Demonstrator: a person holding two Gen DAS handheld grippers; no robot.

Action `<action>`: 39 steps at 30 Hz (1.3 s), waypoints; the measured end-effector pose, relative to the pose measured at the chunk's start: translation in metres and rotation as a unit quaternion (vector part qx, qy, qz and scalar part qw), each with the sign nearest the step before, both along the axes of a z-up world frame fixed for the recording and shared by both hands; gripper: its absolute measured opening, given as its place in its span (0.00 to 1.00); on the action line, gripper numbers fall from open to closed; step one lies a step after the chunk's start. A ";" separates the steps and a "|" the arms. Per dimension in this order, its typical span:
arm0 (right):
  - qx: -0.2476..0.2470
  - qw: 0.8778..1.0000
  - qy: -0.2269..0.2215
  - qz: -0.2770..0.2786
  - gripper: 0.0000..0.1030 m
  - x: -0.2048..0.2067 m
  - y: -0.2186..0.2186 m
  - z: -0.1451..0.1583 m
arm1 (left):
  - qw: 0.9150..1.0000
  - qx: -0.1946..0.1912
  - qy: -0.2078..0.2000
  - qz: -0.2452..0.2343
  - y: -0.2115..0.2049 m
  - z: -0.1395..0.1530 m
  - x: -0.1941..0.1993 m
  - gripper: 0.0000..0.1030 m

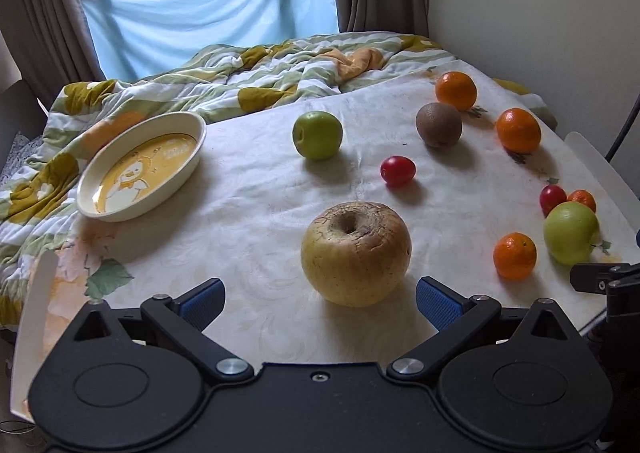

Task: Organize fruits
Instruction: 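Grasp the large yellowish apple with the left gripper while the right gripper grasps the green apple, then carry the yellowish apple and green apple toward the white bowl with both grippers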

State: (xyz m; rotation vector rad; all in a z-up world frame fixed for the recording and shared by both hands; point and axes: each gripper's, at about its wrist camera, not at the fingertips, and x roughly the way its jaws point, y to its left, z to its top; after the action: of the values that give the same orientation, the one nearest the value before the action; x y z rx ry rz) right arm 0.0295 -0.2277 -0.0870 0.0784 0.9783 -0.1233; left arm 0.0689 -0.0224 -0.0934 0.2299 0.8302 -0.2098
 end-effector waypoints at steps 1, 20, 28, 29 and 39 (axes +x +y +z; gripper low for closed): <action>-0.002 1.000 -0.002 0.000 1.00 0.001 -0.001 -0.004 | 1.000 -0.002 0.000 0.000 -0.001 -0.003 0.003 1.00; 0.022 1.000 -0.013 0.011 0.88 0.032 -0.014 -0.030 | 0.999 -0.032 0.029 0.007 -0.017 -0.026 0.043 0.88; 0.024 1.000 -0.011 0.014 0.80 0.037 -0.014 -0.034 | 0.998 -0.044 0.039 0.013 -0.019 -0.032 0.041 0.76; 0.022 1.000 -0.012 0.014 0.75 0.037 -0.014 -0.034 | 0.998 -0.042 0.038 0.013 -0.019 -0.032 0.040 0.76; 0.033 0.999 -0.011 0.021 0.69 0.033 -0.020 -0.029 | 0.998 -0.031 0.024 0.050 -0.011 -0.025 0.029 0.76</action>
State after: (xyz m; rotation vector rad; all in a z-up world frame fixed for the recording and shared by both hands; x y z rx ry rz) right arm 0.0625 -0.2473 -0.1160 0.1186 0.9608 -0.0510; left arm 0.0975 -0.0329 -0.1185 0.1244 0.8800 -0.1478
